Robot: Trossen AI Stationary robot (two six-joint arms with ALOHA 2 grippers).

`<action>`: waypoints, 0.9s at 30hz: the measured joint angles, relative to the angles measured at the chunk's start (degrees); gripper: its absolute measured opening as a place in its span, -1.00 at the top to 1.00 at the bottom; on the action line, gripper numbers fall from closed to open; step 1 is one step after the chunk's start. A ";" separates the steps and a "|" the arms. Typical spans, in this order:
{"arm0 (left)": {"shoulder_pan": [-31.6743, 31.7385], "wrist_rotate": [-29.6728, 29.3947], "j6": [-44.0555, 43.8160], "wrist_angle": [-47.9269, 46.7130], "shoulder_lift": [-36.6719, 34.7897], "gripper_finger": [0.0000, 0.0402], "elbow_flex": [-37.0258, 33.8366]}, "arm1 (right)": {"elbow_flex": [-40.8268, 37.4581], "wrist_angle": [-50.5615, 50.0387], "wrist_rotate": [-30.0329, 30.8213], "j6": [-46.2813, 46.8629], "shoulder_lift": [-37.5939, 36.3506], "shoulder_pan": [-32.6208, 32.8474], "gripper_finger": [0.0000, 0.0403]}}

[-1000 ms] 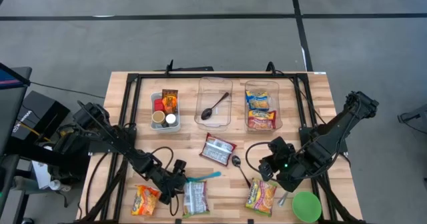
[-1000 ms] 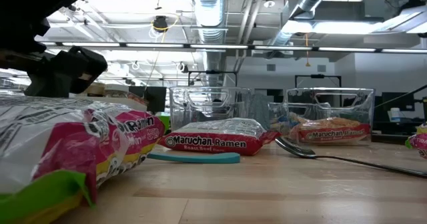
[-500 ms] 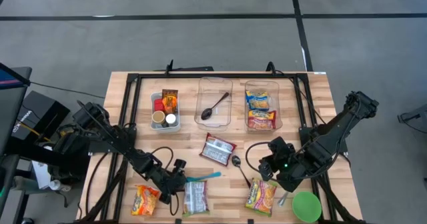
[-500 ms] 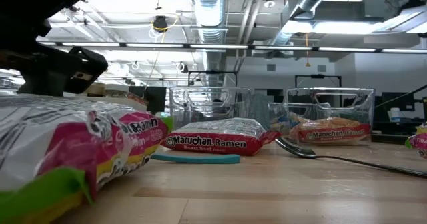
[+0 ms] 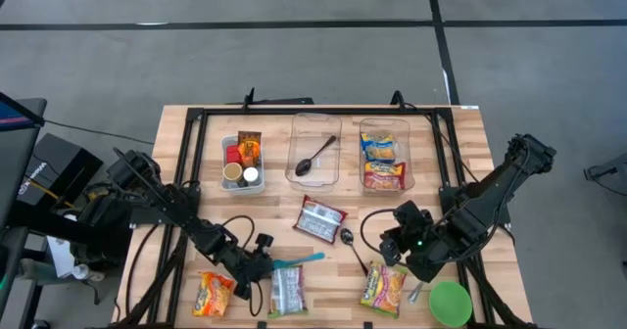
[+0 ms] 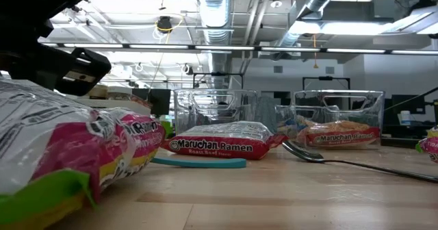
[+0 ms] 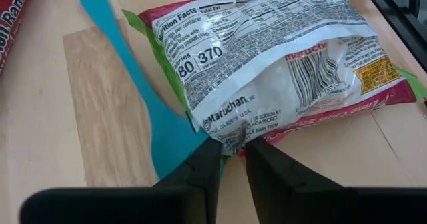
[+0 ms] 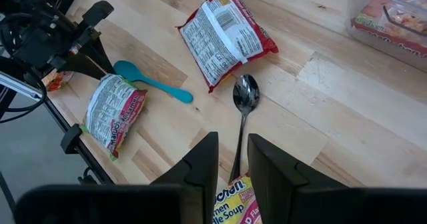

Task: Pick & Place Food Item
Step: Put the left green noodle pack into the right transparent bin

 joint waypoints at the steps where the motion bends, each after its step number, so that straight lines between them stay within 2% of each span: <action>1: 0.00 0.00 0.00 0.00 0.00 0.72 0.00 | 0.00 0.00 0.09 -0.02 0.00 -0.02 0.62; 18: 0.00 -0.05 0.00 2.43 -0.59 0.99 0.00 | 0.00 -0.02 0.17 -0.15 0.00 -0.02 0.62; 27: -0.02 -5.04 0.06 2.29 -5.93 1.00 0.00 | 0.00 -0.07 0.17 -0.15 0.00 -0.06 0.62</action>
